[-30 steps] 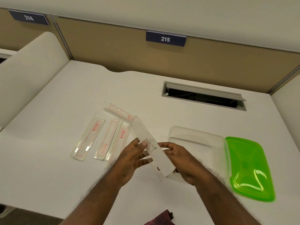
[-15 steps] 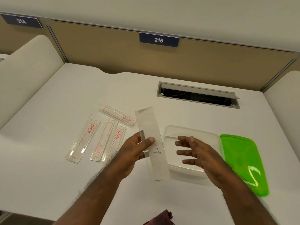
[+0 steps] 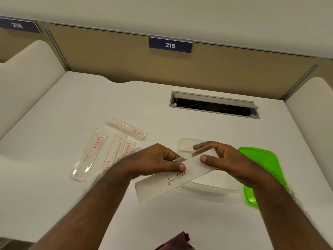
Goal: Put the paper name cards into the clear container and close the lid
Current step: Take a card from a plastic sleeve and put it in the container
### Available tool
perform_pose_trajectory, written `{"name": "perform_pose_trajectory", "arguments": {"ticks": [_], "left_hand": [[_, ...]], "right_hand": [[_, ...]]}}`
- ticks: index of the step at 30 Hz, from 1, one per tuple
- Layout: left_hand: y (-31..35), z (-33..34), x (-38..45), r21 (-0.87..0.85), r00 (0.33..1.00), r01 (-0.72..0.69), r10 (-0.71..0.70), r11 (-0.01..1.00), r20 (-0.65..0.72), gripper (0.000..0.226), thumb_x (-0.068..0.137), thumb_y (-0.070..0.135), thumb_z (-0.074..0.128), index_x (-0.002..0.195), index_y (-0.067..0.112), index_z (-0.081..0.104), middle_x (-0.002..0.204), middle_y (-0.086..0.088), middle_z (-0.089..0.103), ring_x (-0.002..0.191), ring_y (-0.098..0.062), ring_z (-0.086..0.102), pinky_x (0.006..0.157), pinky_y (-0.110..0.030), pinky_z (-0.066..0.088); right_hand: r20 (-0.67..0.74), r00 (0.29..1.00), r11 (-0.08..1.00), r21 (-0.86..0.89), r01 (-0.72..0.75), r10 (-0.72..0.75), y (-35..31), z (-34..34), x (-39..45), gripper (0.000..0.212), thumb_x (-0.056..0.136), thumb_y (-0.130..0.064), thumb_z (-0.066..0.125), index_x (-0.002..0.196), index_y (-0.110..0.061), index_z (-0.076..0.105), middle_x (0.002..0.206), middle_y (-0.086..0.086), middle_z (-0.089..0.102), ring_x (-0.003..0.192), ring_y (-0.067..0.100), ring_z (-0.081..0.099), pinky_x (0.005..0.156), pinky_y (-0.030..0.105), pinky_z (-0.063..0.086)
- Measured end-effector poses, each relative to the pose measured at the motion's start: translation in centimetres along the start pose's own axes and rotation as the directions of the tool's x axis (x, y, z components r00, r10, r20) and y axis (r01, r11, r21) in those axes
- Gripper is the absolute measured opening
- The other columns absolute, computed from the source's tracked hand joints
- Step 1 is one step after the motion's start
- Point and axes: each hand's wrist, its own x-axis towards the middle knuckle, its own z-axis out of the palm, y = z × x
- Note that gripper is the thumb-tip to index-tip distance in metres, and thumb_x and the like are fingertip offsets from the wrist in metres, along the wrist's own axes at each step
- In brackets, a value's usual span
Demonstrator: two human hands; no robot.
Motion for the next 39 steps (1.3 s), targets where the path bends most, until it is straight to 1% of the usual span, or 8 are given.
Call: {"name": "perform_pose_trajectory", "arguments": {"ticks": [3,8,12,19,24,31,34,39], "left_hand": [[-0.1,-1.1,-0.1,-0.029,0.999,-0.004,0.005,1.0,0.043,0.035,0.084,0.041,0.069,0.116,0.027,0.071,0.109,0.005,0.076,0.102,-0.013,0.071,0.092,-0.03,0.054],[-1.0,-4.0,-1.1,-0.097,0.997,-0.029,0.036,0.995,0.074,0.042,0.083,0.03,0.072,0.124,0.023,0.067,0.124,0.003,0.07,0.118,-0.015,0.063,0.101,-0.028,0.048],[-2.2,-5.3,-1.6,-0.184,0.995,-0.104,0.104,0.977,-0.007,0.042,0.078,0.015,0.074,0.12,0.019,0.069,0.124,-0.002,0.07,0.117,-0.018,0.064,0.091,-0.024,0.052],[-2.7,-5.1,-1.2,-0.234,0.97,-0.218,0.183,0.948,-0.161,0.034,0.079,0.014,0.073,0.112,0.02,0.074,0.116,-0.003,0.073,0.111,-0.017,0.067,0.088,-0.019,0.052],[-2.2,-4.8,-1.0,-0.229,0.952,-0.278,0.237,0.933,-0.192,0.033,0.081,0.016,0.069,0.114,0.015,0.072,0.112,-0.005,0.075,0.106,-0.016,0.069,0.085,-0.019,0.051],[-1.4,-3.7,0.2,-0.163,0.933,-0.322,0.284,0.933,-0.22,0.032,0.084,0.016,0.067,0.116,0.013,0.071,0.116,-0.007,0.073,0.109,-0.021,0.067,0.092,-0.028,0.053],[-1.4,-2.8,1.1,-0.075,0.93,-0.294,0.268,0.953,-0.251,0.031,0.083,0.02,0.069,0.114,0.017,0.071,0.113,-0.001,0.074,0.106,-0.017,0.069,0.088,-0.027,0.055],[-2.1,-0.7,3.7,0.03,0.939,-0.213,0.213,0.977,-0.268,0.029,0.085,0.01,0.07,0.113,0.018,0.071,0.106,0.004,0.076,0.099,-0.008,0.07,0.081,-0.018,0.054]], "right_hand": [[-0.052,0.999,0.997,0.082,-0.005,0.009,0.6,-0.2,-0.2,0.027,0.075,-0.028,0.074,0.1,-0.016,0.074,0.103,-0.012,0.073,0.089,0.001,0.067,0.067,0.014,0.051],[-0.185,0.98,0.964,0.265,-0.024,0.075,1.5,-1.0,-0.7,0.029,0.07,-0.03,0.074,0.097,-0.019,0.074,0.097,-0.004,0.074,0.085,0.008,0.07,0.069,0.021,0.056],[-0.277,0.958,0.946,0.325,0.025,0.07,1.3,-1.6,-1.3,0.04,0.071,-0.03,0.073,0.106,-0.011,0.071,0.099,0.004,0.075,0.089,0.013,0.071,0.07,0.026,0.058],[-0.18,0.982,0.989,0.146,-0.035,0.062,0.1,-3.3,-2.5,0.037,0.074,-0.034,0.069,0.109,-0.021,0.073,0.103,0.003,0.075,0.092,0.013,0.068,0.083,0.032,0.054],[-0.115,0.992,0.997,0.058,-0.042,0.049,-1.4,-4.8,-3.4,0.03,0.079,-0.021,0.065,0.107,-0.016,0.074,0.101,0.004,0.077,0.084,0.008,0.071,0.066,0.019,0.055],[-0.204,0.979,0.998,-0.053,-0.039,0.027,-1.6,-5.9,-3.7,0.026,0.083,-0.002,0.067,0.104,-0.016,0.073,0.094,-0.005,0.078,0.077,0.002,0.07,0.063,0.014,0.054],[-0.267,0.964,0.982,-0.176,-0.062,0.013,-0.8,-6.6,-3.6,0.026,0.08,-0.005,0.072,0.098,-0.023,0.075,0.088,-0.011,0.078,0.069,-0.002,0.065,0.062,0.014,0.053],[-0.363,0.932,0.916,-0.376,-0.137,-0.01,2.1,-8.1,-3.2,0.025,0.072,-0.013,0.082,0.089,-0.031,0.075,0.062,-0.026,0.069,0.06,-0.012,0.057,0.06,0.0,0.04]]}}
